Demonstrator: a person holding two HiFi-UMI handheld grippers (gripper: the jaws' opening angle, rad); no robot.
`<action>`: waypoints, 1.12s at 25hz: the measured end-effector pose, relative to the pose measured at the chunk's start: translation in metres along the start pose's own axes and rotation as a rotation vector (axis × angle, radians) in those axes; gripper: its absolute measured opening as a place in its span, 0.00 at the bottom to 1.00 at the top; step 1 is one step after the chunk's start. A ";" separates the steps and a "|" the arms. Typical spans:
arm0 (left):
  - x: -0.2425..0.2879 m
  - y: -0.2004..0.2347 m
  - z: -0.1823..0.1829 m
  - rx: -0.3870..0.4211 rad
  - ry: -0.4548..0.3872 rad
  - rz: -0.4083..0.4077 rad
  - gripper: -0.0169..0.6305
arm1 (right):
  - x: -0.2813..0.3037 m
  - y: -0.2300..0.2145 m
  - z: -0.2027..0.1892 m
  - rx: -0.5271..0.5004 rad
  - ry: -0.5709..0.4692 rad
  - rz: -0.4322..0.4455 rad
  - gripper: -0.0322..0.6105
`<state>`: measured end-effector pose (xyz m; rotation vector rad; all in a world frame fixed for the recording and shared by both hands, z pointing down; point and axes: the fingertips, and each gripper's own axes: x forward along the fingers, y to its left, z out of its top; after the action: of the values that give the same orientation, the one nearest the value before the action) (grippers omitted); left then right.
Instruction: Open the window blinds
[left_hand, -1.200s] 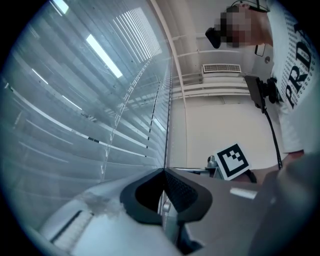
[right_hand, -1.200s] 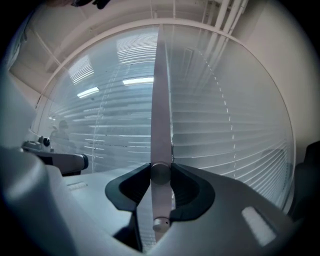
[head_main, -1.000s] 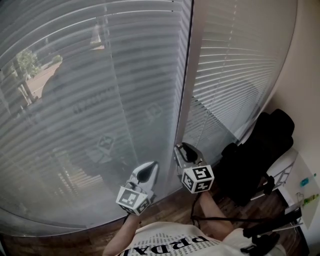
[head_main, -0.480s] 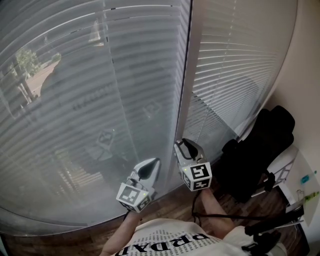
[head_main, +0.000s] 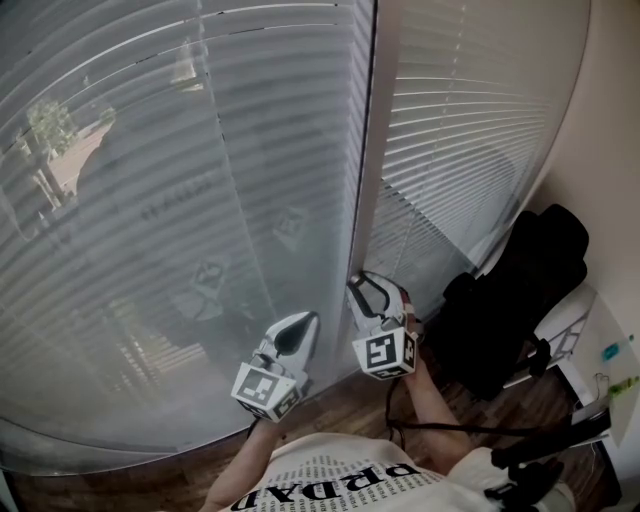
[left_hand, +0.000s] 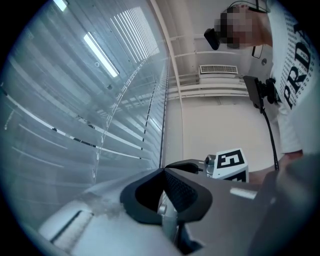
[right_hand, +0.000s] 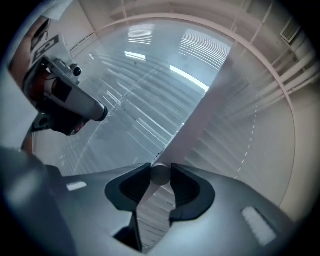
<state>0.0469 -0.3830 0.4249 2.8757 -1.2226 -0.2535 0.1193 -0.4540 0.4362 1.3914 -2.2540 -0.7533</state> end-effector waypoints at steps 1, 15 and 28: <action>0.000 0.001 0.000 -0.003 0.002 0.004 0.01 | 0.000 0.000 0.000 0.005 -0.003 0.000 0.26; -0.002 -0.002 -0.006 -0.002 -0.001 -0.010 0.01 | -0.002 -0.005 0.000 0.327 -0.037 0.015 0.26; -0.004 0.003 -0.003 -0.011 0.024 0.021 0.01 | -0.002 -0.012 -0.008 0.756 -0.079 0.025 0.26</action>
<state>0.0425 -0.3822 0.4288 2.8467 -1.2427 -0.2235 0.1336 -0.4587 0.4350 1.6398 -2.7519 0.0982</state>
